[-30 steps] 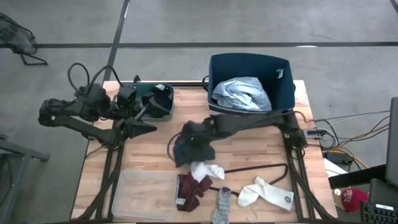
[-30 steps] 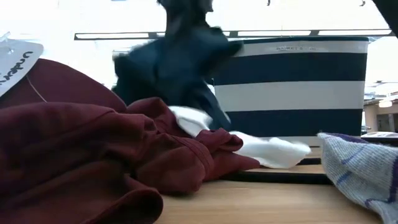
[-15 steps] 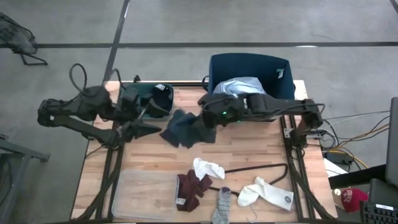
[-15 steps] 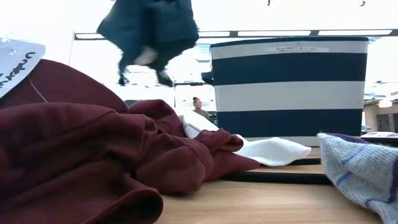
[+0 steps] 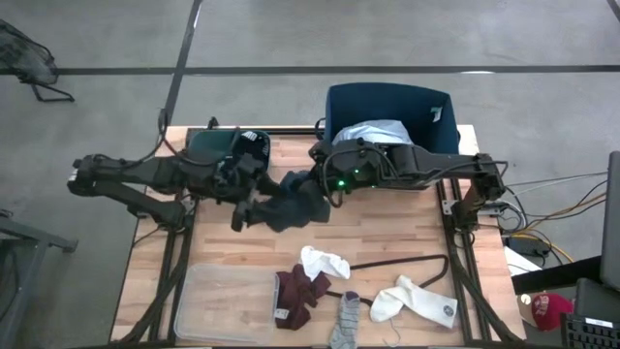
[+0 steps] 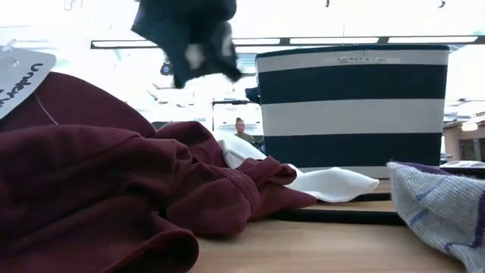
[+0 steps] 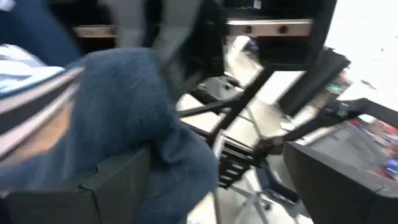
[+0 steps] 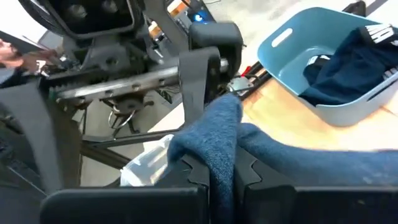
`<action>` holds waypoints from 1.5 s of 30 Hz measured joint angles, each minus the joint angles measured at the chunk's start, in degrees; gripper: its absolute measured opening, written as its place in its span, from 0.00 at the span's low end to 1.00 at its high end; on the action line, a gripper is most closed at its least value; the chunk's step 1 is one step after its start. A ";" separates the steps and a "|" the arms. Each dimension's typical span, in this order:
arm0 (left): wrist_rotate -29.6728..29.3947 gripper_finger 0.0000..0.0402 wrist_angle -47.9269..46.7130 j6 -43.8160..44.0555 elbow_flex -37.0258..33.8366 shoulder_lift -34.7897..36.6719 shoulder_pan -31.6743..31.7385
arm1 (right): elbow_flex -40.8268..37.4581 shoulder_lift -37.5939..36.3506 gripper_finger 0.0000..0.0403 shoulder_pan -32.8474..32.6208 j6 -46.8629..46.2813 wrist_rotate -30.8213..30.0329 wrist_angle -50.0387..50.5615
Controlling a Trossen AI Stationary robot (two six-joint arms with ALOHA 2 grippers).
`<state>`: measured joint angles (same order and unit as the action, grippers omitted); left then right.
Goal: Pick & Place Cloths
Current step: Put the dark blue pants into the green bin
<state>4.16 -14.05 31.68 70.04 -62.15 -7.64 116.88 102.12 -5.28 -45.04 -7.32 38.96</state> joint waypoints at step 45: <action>-10.03 0.01 5.25 -2.90 -0.07 -2.46 0.00 | 0.00 0.26 0.16 -0.44 -0.88 5.69 -11.32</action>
<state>-5.87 -8.81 28.78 69.97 -64.61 -7.64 116.88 102.39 -5.72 -45.92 -1.64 27.64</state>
